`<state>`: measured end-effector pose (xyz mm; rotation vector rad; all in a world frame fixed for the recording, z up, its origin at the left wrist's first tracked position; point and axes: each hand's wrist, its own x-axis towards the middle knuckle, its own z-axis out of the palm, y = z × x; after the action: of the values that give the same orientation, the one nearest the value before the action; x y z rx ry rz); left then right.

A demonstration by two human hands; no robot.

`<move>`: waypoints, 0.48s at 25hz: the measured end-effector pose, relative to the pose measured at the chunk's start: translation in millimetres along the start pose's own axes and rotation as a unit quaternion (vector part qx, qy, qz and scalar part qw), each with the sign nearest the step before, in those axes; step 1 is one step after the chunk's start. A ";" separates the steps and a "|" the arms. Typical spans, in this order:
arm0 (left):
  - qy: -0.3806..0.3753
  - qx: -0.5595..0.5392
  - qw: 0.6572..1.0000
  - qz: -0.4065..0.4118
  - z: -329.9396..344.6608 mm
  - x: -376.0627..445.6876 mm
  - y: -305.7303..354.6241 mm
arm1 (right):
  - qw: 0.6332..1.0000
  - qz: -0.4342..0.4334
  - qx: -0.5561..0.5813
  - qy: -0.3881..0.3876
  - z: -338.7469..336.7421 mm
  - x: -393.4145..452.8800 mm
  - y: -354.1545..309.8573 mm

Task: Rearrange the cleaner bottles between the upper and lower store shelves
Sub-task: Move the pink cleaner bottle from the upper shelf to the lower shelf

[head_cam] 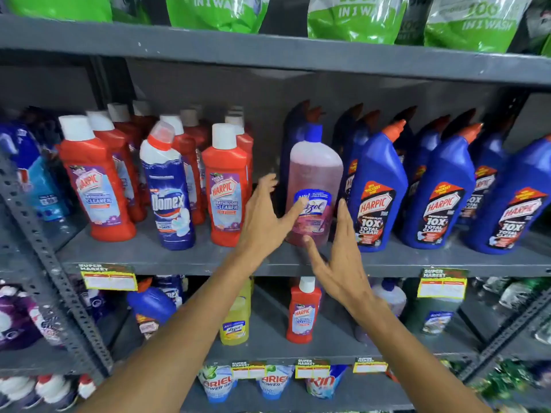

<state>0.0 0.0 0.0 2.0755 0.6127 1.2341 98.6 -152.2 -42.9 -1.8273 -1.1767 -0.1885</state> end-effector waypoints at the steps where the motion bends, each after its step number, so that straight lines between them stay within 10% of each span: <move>1: -0.021 -0.040 0.998 -0.037 5.7 10.8 -3.5 | 1.000 0.020 0.007 -0.012 3.0 1.5 4.9; 5: -0.144 -0.183 0.963 -0.135 16.6 46.9 -9.9 | 0.995 0.044 -0.019 -0.087 7.4 8.5 23.5; 12: -0.040 -0.198 0.972 -0.117 14.3 28.0 2.0 | 0.970 0.020 -0.195 -0.146 13.0 5.3 38.6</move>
<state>25.5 13.2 13.0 1.6602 0.5084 1.0336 127.3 -143.4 -70.9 -2.2824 -1.3762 -0.1373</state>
